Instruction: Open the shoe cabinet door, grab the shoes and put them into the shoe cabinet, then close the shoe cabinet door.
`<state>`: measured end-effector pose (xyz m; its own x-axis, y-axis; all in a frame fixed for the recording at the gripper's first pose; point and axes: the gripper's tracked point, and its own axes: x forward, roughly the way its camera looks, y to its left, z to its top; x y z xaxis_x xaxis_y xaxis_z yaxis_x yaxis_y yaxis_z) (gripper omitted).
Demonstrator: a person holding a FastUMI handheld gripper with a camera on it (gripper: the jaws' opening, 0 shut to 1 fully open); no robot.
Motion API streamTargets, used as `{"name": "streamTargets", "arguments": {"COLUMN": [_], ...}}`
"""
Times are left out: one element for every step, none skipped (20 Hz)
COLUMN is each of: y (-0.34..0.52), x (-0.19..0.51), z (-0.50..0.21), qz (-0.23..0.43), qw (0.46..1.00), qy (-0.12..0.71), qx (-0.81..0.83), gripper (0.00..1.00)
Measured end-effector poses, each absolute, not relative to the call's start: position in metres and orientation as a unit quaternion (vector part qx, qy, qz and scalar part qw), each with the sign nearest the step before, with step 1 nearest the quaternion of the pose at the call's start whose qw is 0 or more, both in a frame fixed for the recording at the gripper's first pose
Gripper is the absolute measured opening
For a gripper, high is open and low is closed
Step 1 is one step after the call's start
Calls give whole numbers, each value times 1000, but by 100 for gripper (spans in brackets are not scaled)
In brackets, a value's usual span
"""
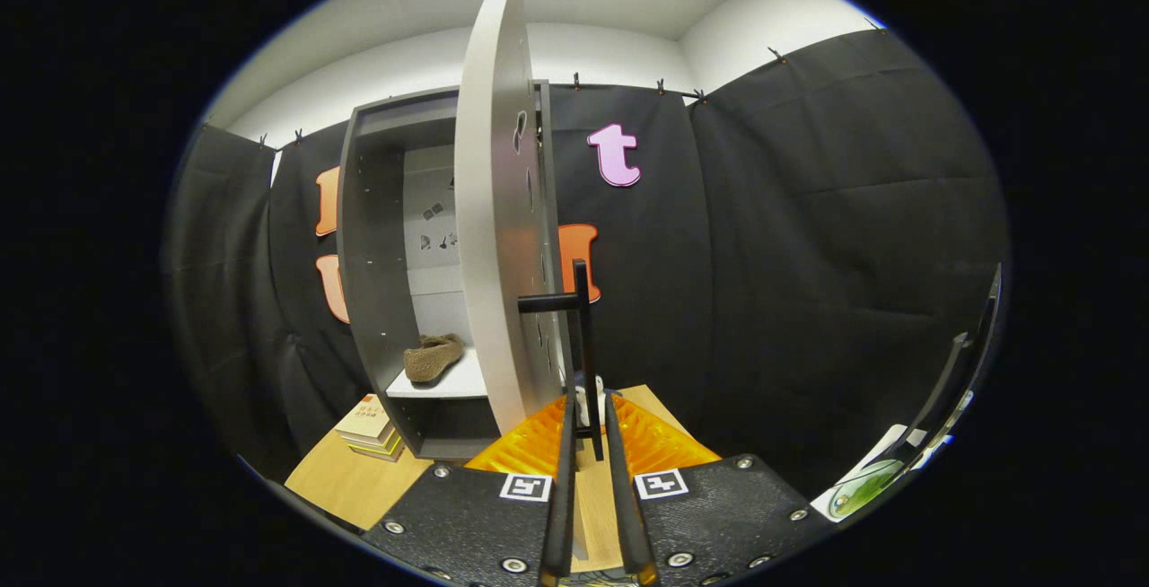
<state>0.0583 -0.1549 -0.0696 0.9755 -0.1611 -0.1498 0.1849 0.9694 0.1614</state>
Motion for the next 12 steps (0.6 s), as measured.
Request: {"name": "streamTargets", "arguments": {"y": [-157, -158, -161, -164, -167, -170, -173, -177, -183, -182, -178, -175], "x": [56, 54, 52, 49, 46, 45, 43, 41, 38, 38, 37, 38], "z": [-68, -68, -67, -67, -67, -69, -70, -72, -73, -71, -71, -71], "qz": [-90, -94, -98, -102, -108, -113, -119, -127, -136, -132, -126, -123], "qw": [990, 990, 989, 989, 989, 988, 987, 987, 986, 986, 986, 986], "qy": [67, 66, 65, 65, 65, 67, 69, 71, 72, 72, 72, 73], "qx": [88, 88, 87, 84, 83, 81, 78, 72, 65, 68, 77, 84], "gripper": [20, 20, 20, 20, 20, 20, 20, 20, 20, 20, 20, 20]}}
